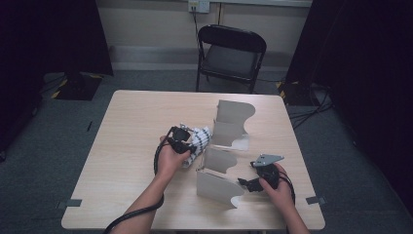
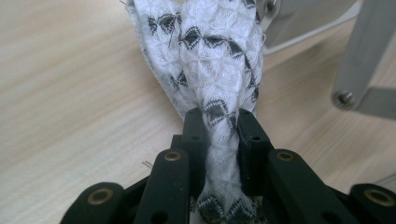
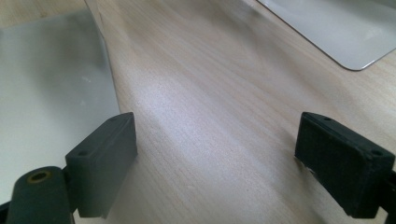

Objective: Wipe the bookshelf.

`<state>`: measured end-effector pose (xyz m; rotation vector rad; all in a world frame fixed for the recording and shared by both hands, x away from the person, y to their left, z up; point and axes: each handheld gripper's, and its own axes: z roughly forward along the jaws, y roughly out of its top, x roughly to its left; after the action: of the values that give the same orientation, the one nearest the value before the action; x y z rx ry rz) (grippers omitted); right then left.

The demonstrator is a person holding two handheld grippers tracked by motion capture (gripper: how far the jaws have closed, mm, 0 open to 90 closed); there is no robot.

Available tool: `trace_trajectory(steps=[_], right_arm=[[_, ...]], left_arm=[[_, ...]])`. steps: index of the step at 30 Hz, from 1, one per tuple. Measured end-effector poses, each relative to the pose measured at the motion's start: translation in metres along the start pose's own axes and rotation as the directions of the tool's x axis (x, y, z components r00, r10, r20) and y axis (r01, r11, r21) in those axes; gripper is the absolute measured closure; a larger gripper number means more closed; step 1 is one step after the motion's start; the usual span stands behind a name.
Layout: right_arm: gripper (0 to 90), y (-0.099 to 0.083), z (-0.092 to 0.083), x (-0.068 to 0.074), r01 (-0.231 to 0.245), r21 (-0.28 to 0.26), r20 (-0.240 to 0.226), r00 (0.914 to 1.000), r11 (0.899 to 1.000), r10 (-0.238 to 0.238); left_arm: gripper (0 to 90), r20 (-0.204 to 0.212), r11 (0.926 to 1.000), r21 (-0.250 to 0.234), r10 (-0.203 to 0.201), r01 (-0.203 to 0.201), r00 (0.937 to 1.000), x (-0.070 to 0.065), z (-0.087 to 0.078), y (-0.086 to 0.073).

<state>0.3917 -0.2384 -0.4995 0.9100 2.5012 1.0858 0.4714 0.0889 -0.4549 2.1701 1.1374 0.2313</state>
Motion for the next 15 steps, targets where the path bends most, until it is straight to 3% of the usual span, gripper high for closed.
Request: trace_trajectory(steps=[6,15], right_arm=[[12.1,0.000,0.000,0.000,0.000,0.000,0.000,1.0000,1.000,0.000],[12.1,0.000,0.000,0.000,-0.001,0.000,0.000,1.0000,1.000,0.001]], left_arm=[[76.5,-0.013,0.9987,-0.052,0.002,-0.002,0.9999,0.002,-0.023,0.021],[76.3,-0.035,0.9929,-0.119,0.004,-0.008,0.9994,-0.001,-0.044,0.051]])
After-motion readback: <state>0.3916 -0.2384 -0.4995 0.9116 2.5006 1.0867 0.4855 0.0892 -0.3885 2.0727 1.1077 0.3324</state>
